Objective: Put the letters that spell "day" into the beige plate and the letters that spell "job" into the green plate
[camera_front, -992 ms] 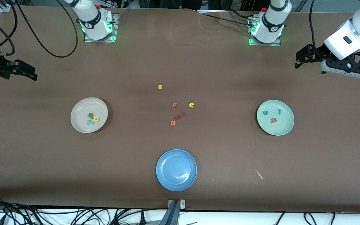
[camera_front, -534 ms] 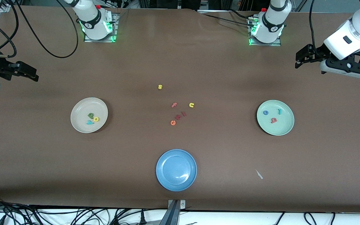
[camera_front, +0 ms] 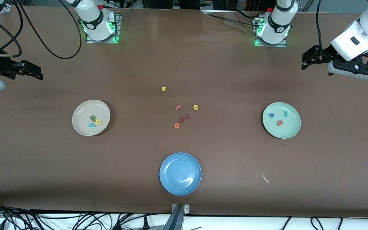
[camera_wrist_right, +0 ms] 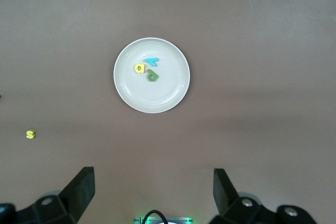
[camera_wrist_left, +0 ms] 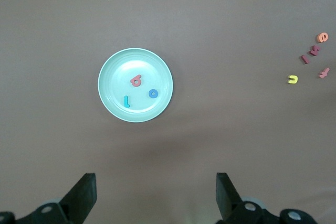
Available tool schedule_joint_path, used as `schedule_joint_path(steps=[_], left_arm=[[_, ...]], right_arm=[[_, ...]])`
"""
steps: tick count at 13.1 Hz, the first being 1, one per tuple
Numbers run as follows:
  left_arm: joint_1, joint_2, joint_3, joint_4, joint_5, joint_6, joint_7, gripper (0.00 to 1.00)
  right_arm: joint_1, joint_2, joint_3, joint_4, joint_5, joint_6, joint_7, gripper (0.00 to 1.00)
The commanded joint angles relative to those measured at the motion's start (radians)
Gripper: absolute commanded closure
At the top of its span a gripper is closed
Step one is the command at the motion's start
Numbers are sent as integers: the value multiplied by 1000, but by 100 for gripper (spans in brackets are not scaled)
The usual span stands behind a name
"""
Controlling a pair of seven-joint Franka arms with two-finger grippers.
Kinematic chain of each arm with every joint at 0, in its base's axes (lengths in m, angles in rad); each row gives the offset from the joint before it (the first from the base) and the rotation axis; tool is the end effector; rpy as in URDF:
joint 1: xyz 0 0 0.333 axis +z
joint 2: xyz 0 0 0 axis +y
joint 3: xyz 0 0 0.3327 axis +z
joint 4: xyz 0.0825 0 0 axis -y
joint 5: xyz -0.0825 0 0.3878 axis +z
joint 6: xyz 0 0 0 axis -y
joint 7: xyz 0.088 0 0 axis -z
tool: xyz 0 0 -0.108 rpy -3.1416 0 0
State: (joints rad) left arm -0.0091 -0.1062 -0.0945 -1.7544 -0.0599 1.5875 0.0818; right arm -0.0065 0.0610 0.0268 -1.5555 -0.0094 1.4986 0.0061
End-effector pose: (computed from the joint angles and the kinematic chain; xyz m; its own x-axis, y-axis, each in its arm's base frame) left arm 0.5175 -0.0627 0.6116 0.9817 -0.1820 -0.0569 -0.1789 -0.9823 0.0545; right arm 0.5684 0.0100 0.6072 0.9930 0.0135 -0.1176 0.0146 -0.9999 0.0085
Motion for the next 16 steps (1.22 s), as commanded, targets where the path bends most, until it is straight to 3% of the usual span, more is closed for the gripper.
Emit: schedule_joint_path(steps=[1, 16], left_arm=[[-5, 2, -2, 7, 25, 0, 7, 0], [-5, 2, -2, 7, 25, -1, 7, 0]], right_arm=[[-1, 14, 2, 32, -6, -20, -95, 0], [-3, 14, 1, 34, -4, -18, -21, 0]])
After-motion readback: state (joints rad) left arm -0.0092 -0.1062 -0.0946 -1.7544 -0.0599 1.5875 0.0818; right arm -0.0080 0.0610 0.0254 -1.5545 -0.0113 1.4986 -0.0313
